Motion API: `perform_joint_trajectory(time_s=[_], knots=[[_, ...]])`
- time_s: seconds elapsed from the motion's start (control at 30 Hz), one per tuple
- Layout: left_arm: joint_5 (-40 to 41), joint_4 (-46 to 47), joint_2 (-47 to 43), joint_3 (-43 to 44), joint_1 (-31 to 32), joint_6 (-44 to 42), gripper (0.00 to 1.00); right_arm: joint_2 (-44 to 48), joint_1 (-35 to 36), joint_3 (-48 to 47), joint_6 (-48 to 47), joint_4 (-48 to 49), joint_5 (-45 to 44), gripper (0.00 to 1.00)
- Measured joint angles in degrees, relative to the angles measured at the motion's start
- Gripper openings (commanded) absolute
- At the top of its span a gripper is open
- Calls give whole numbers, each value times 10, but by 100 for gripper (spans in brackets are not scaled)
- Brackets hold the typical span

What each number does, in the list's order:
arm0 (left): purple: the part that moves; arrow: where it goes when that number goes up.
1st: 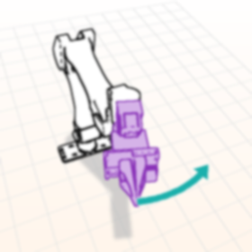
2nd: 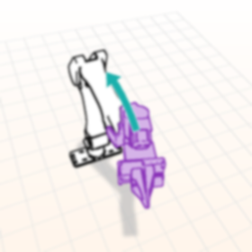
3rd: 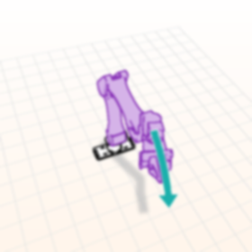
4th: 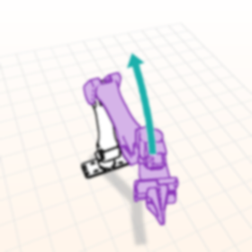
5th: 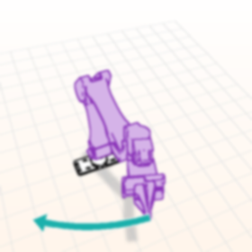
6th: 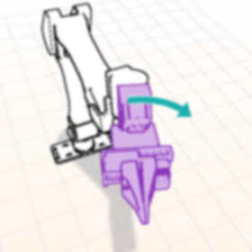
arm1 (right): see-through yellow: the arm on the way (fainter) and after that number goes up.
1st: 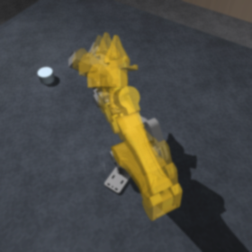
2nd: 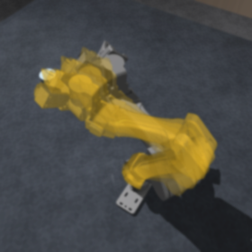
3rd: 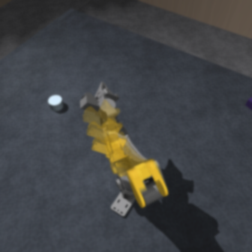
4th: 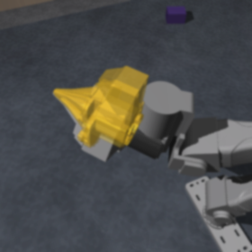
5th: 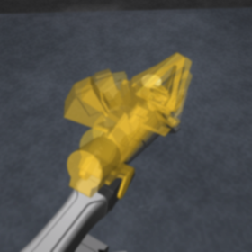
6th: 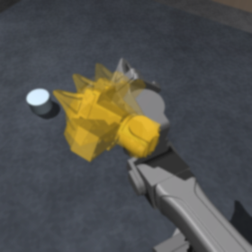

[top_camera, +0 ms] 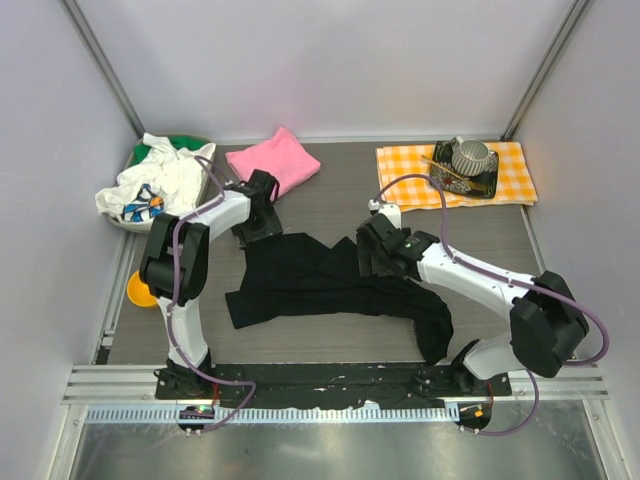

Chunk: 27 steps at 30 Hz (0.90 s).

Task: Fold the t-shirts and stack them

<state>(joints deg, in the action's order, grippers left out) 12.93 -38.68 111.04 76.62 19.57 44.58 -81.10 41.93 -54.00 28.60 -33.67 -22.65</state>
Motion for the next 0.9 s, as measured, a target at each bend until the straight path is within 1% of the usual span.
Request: perform_joint_trajectory(time_s=[0.07,0.13,0.17,0.23,0.27,0.33,0.37,0.43,0.47,0.73,0.9], knots=[[2,-1,5,10,-2,1,71,-7,0,-8,-3,11,4,80],[6,-1,10,15,-5,2,65,-21,0,-19,-7,19,8,80],[7,-2,13,16,-7,3,60,-28,0,-26,-9,24,10,80],[10,-6,15,19,-10,4,52,-37,0,-33,-13,35,15,80],[12,-7,16,19,-12,3,41,-37,0,-34,-14,36,16,80],[15,-8,18,21,-14,4,31,-37,0,-34,-16,39,18,80],[17,-8,18,22,-14,5,19,-37,0,-34,-17,40,18,80],[21,-7,20,22,-16,5,5,-38,0,-34,-18,42,18,80],[23,-7,20,22,-16,5,0,-40,0,-34,-19,43,19,80],[22,-3,16,19,-22,7,0,-88,0,-33,-17,61,31,80],[21,-1,9,10,-42,4,0,-68,0,-22,-13,53,49,79]])
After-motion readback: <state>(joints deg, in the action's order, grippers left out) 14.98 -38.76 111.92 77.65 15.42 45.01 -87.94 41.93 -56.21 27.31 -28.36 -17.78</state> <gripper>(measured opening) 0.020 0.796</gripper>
